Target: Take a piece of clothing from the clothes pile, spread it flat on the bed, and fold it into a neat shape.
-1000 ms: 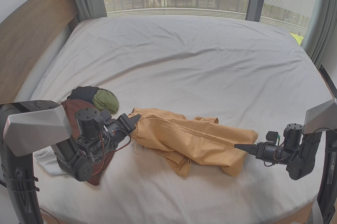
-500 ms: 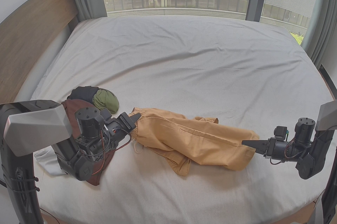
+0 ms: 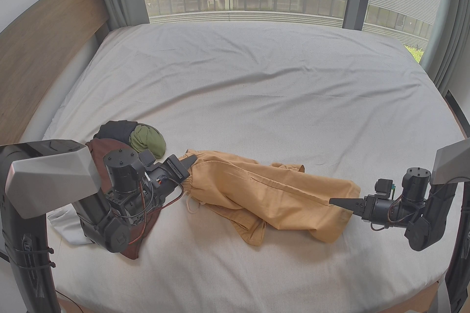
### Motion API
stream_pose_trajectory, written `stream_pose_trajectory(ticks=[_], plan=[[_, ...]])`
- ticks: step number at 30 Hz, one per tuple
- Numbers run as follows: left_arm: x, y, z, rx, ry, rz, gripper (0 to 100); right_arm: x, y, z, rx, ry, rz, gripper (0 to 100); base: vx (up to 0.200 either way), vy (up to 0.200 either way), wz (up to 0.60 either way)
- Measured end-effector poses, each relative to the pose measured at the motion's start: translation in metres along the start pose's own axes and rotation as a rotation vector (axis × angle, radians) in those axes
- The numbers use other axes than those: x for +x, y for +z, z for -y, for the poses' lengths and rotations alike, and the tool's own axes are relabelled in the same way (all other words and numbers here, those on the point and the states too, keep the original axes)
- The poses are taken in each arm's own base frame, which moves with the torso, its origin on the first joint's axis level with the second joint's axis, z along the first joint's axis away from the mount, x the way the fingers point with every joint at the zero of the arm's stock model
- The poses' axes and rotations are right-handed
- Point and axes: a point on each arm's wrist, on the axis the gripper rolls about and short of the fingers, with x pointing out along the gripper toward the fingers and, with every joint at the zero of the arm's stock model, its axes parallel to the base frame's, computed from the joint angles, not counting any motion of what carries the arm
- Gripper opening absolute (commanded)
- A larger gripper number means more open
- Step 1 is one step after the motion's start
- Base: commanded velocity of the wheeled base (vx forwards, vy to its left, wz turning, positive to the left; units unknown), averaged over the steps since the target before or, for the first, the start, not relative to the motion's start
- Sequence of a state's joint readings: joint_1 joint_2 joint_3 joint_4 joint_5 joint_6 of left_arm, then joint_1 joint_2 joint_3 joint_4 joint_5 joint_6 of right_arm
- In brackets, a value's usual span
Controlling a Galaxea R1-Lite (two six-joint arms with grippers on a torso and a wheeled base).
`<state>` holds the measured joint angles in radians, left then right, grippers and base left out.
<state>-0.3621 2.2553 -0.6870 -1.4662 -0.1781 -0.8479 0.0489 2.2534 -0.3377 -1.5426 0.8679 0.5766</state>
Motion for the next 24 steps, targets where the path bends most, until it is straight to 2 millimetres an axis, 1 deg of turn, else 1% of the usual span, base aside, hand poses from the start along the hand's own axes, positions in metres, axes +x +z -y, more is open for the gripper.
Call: stream_pose_trajectory(ticks=[3,4,19,24], plan=[[0.0,0.0,0.0,0.0,-0.002,0.001,0,0.004,-0.003,0.002,0.003,-0.002,-0.01,100,0.0,0.0,0.0],[0.0,0.0,0.001,0.001,-0.003,0.0,0,0.005,-0.003,0.003,0.003,-0.001,-0.013,0,0.0,0.0,0.0],[0.0,0.001,0.003,0.004,-0.02,0.008,0,0.009,-0.006,0.008,-0.021,-0.024,-0.011,0,0.0,0.0,0.0],[0.0,0.002,0.006,0.012,-0.052,0.028,0,0.012,-0.008,0.005,-0.025,-0.029,-0.016,0,0.0,0.0,0.0]])
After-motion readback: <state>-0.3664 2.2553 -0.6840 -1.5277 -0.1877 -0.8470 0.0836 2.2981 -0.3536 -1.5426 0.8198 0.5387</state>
